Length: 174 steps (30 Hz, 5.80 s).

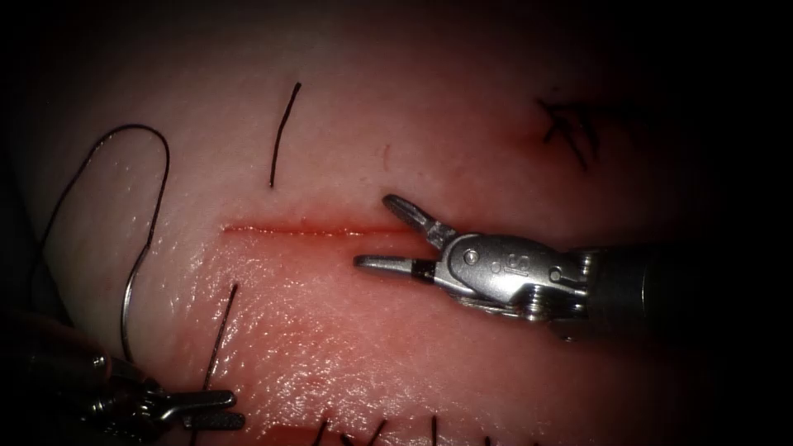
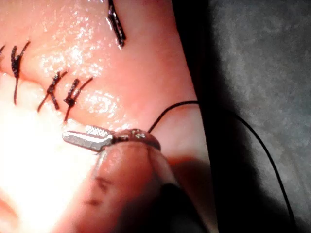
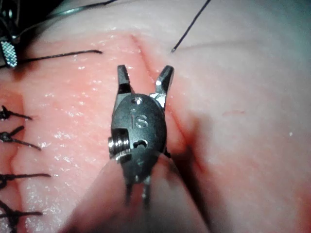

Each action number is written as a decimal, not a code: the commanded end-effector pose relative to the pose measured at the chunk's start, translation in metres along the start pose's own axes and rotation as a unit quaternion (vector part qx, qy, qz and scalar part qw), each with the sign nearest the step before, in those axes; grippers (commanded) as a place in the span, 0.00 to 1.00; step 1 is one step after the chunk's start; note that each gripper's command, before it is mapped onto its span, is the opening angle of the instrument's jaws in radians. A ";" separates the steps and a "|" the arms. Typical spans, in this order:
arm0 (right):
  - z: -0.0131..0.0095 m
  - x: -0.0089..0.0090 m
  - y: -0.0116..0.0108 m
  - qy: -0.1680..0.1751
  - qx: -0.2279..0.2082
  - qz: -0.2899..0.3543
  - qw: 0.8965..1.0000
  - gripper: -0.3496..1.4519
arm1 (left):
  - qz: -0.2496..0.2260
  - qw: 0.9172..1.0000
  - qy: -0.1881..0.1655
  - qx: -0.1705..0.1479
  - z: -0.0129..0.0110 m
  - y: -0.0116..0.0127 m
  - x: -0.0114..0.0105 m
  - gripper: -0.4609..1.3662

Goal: Wound Closure
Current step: Drop the needle from the left gripper, then grab a working length of suture with the left gripper

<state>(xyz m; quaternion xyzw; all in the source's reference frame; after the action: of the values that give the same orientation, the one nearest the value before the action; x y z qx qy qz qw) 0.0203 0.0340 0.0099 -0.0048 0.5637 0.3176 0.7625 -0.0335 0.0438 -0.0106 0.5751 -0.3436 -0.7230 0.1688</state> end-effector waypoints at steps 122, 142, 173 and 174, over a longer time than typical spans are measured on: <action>0.0000 0.0000 0.0000 0.000 0.000 0.000 1.000 0.58 | 0.138 0.971 -0.086 -0.175 -0.0028 0.0035 -0.0020 0.69; 0.0000 0.0000 0.0000 0.000 0.000 0.000 1.000 0.58 | 0.144 0.964 -0.083 -0.206 -0.0038 0.0061 -0.0013 0.70; 0.0000 0.0000 0.0000 0.000 0.000 0.000 1.000 0.58 | 0.165 0.943 -0.131 -0.259 -0.0028 0.0071 -0.0021 0.06; 0.0000 0.0000 0.0000 0.000 0.000 0.000 1.000 0.58 | 0.155 0.940 -0.133 -0.274 -0.0028 0.0072 -0.0020 0.06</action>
<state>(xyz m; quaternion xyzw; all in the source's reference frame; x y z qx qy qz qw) 0.0203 0.0340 0.0099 -0.0049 0.5636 0.3178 0.7625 -0.0313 0.0392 -0.0045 0.3463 -0.2420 -0.8222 0.3815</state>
